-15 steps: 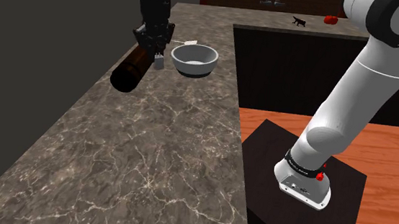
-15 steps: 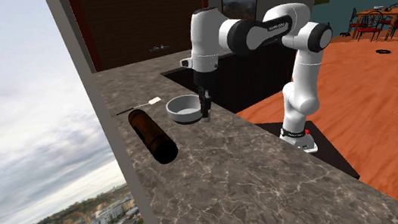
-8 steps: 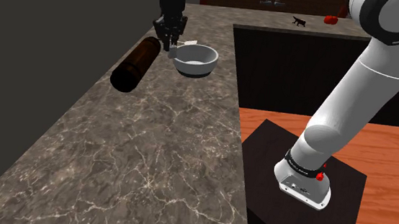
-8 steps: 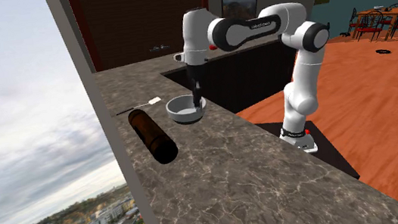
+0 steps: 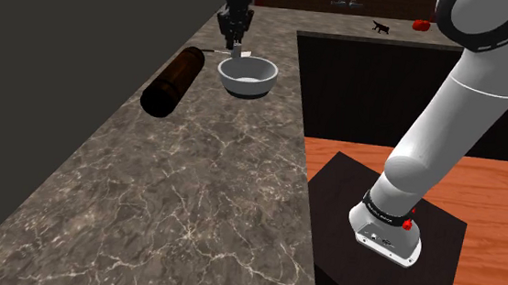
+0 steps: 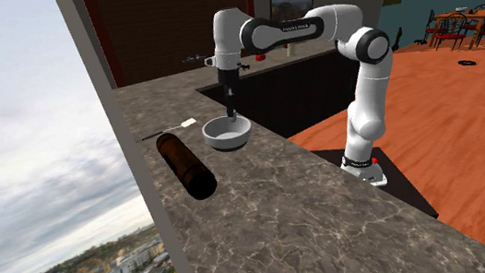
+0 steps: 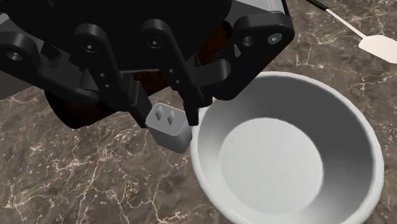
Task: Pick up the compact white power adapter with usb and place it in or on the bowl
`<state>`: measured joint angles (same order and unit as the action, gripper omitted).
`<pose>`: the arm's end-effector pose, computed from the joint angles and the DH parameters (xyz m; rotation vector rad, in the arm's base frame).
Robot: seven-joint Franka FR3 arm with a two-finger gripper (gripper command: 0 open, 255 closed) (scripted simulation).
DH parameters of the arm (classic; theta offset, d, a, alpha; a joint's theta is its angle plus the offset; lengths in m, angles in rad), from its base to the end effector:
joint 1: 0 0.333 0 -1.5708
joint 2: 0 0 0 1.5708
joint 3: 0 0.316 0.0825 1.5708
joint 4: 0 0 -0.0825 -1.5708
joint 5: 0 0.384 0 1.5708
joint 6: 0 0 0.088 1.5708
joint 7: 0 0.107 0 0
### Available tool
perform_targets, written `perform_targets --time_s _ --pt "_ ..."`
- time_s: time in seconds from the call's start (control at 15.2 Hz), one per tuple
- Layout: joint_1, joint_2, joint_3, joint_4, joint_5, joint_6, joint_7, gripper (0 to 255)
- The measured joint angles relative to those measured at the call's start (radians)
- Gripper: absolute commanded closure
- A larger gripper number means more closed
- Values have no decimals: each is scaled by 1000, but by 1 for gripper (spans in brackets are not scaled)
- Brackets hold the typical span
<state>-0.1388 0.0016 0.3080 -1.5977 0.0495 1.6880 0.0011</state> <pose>0.5575 0.0999 0.6218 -3.0712 -0.2531 -0.1298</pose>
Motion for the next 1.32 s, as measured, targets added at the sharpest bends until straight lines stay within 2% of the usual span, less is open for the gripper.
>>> perform_targets --time_s 0.53,1.32 --pt "-80 124 -74 152 -16 -40 -154 255" --pt "-91 102 -81 -27 -8 116 -180 255"
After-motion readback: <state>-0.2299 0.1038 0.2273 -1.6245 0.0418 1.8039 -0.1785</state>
